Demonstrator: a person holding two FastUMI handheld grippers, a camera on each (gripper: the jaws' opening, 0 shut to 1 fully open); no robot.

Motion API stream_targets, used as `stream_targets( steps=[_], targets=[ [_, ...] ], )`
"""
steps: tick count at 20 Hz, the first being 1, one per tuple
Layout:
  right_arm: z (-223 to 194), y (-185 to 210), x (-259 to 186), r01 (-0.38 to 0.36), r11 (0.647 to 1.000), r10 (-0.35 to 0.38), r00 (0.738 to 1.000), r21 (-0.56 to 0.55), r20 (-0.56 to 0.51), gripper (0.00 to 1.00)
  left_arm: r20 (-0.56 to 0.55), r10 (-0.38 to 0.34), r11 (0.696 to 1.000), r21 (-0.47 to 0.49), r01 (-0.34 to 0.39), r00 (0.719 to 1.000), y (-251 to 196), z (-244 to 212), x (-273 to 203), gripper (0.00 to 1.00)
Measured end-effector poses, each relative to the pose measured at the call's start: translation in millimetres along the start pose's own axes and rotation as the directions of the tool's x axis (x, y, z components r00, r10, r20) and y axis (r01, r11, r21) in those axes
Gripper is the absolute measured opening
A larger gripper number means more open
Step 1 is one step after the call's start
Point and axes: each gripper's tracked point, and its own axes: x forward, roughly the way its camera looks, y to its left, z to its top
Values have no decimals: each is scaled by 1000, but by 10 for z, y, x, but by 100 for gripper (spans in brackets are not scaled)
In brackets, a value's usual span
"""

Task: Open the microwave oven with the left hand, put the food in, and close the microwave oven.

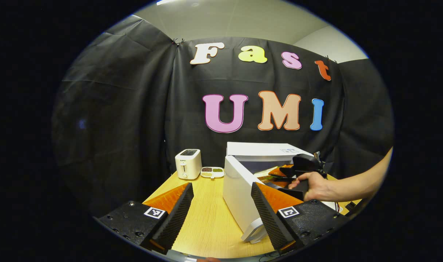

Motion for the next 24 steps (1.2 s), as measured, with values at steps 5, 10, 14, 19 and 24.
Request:
stream_targets(
  steps=[5, 10, 14, 19, 24],
  targets=[
    [-13, -16, 483, 9, 992, -17, 998, 122, 64, 24, 5, 46, 999, 19, -46, 999, 184, 4, -51, 97],
    [-46, -155, 786, 32, 980, -56, 991, 194, 120, 24, 22, 85, 996, 25, -86, 996, 321, 100, -73, 97],
    [-33, -219, 911, 44, 976, -68, 992, 212, 107, 24, 34, 84, 995, 48, -86, 996, 311, 108, -72, 97],
    [60, -405, 847, 143, 983, -155, 982, 112, 109, 43, 40, 89, 996, -1, -90, 995, 252, 103, -52, 97],
    [86, -447, 624, 179, 983, -174, 980, -46, 93, 83, 37, 85, 996, 6, -85, 996, 240, 71, -31, 97]
  ],
)
